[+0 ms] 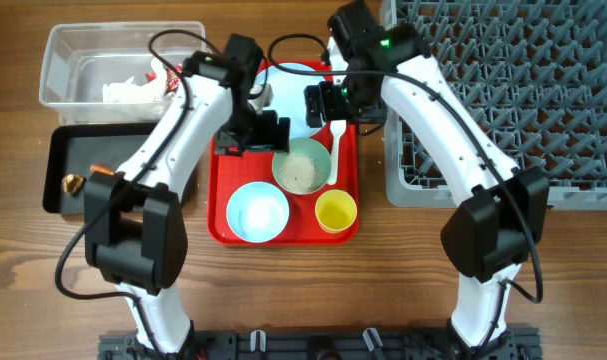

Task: Sort waste into correct bins and load items into the dishwasher rack
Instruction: 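Grasp the green rice bowl with the left gripper and lift it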

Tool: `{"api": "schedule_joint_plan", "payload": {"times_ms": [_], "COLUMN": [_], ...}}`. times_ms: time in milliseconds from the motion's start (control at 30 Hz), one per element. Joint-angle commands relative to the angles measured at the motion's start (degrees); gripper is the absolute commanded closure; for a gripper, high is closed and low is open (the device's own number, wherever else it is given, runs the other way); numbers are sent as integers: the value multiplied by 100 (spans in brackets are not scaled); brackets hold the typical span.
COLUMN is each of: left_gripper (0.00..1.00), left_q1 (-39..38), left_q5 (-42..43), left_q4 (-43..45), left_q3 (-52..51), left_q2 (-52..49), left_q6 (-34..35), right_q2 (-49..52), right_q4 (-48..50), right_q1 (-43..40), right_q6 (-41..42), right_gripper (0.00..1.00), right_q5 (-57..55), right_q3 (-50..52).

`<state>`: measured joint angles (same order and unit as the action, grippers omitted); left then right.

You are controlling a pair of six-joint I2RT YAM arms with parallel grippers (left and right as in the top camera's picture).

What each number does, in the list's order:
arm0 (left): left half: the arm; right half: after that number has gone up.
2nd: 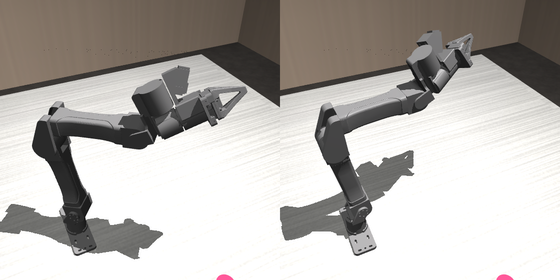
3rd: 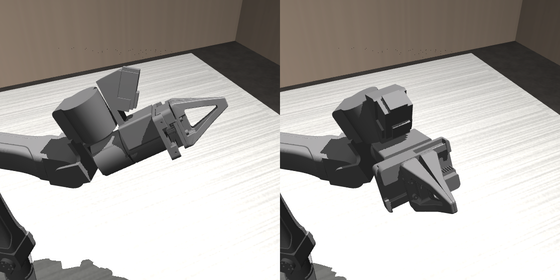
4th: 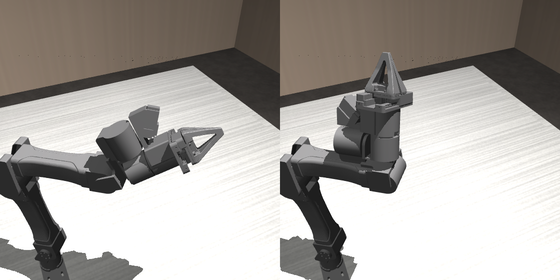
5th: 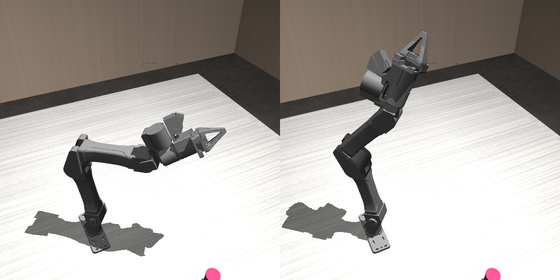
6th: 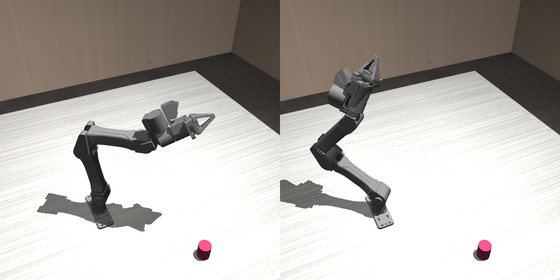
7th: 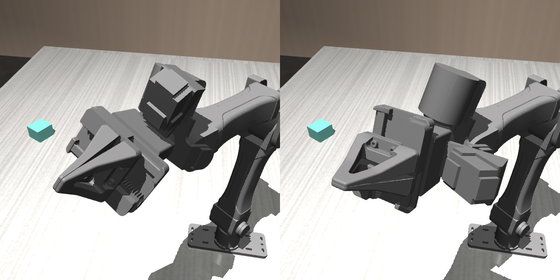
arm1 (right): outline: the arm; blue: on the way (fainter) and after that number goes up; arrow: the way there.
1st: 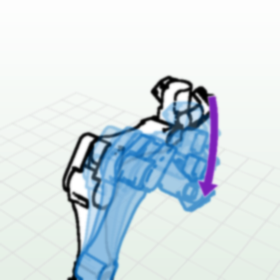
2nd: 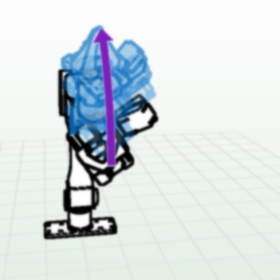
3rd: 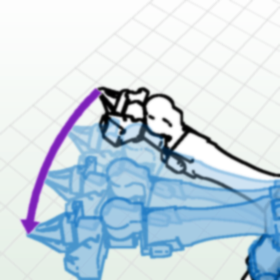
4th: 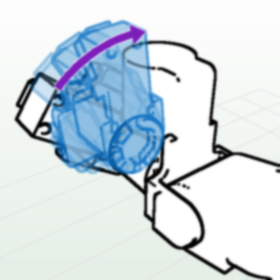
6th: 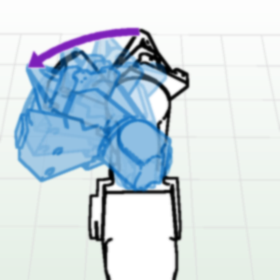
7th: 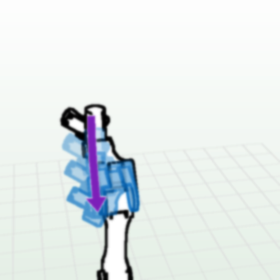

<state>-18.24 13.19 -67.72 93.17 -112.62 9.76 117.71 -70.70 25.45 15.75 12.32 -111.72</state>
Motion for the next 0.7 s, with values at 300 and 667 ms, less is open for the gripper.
{"api": "schedule_joint_plan", "payload": {"times_ms": [300,667], "left_gripper": [10,27], "left_q1": [-1327,-1580], "left_q5": [-118,-168], "left_q4": [1038,1338], "left_q3": [-35,-35], "left_q2": [-59,-820], "left_q6": [76,79], "right_q2": [-208,-625], "right_q4": [-11,-181], "right_q1": [-1016,-2063], "right_q6": [-66,-72], "right_gripper": [11,11], "right_q5": [186,190], "right_q3": [42,42]}}
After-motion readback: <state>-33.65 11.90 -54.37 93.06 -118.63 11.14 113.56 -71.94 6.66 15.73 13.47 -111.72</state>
